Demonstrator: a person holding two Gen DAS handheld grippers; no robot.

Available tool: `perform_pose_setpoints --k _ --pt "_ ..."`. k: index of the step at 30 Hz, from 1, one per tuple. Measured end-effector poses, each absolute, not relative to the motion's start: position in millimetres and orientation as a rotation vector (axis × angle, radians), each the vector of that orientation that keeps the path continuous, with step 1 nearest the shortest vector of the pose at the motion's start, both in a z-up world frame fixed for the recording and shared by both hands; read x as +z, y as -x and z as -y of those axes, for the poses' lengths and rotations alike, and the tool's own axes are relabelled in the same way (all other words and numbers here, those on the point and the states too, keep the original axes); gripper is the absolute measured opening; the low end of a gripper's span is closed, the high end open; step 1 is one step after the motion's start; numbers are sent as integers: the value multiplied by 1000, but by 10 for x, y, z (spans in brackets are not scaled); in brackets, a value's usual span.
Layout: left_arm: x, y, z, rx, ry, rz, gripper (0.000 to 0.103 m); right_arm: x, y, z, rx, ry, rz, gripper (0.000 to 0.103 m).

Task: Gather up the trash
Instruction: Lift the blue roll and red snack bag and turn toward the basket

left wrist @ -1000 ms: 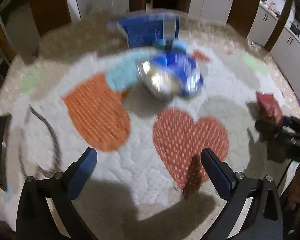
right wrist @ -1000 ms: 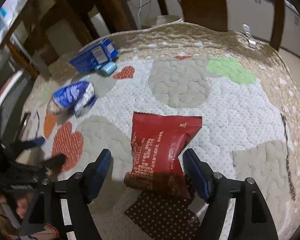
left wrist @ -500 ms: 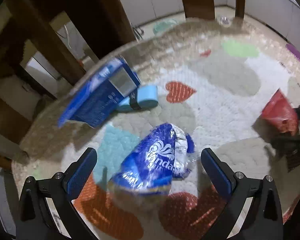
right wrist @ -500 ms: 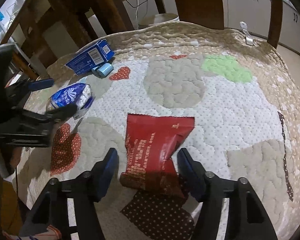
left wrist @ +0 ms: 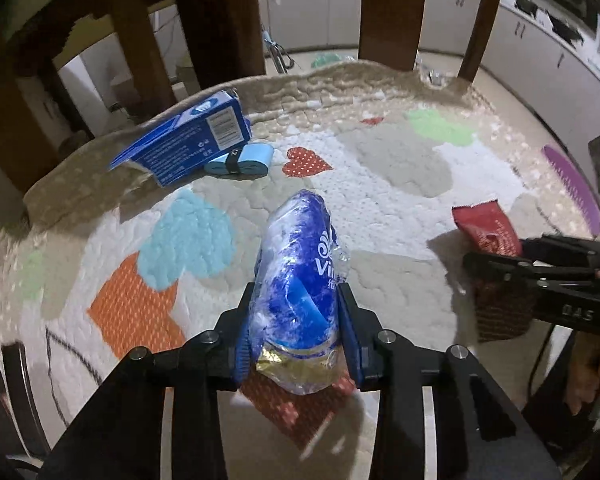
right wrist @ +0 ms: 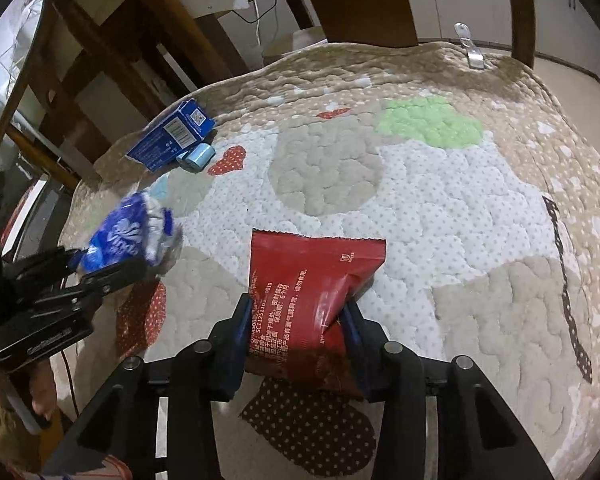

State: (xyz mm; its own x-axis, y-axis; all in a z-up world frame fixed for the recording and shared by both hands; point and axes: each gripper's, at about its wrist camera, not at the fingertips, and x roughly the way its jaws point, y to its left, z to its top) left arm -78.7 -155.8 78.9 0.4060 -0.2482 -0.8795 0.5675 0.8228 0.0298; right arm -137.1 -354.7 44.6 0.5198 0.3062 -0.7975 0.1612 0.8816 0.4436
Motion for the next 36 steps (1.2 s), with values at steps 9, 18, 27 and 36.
perform_pose_setpoints --k 9,18,27,36 --pt "932 1059 1547 -429 -352 -993 36 529 1602 3622 74 -523 -1013 46" --pt "1047 1275 1661 -418 -342 -979 36 669 1820 3726 49 -527 -973 46" --pt "1146 1408 1889 -426 -372 -961 36 759 2000 3895 7 -541 -941 46" --pt "1225 1495 2057 -429 -403 -941 36 895 2138 4056 -25 -530 -908 46"
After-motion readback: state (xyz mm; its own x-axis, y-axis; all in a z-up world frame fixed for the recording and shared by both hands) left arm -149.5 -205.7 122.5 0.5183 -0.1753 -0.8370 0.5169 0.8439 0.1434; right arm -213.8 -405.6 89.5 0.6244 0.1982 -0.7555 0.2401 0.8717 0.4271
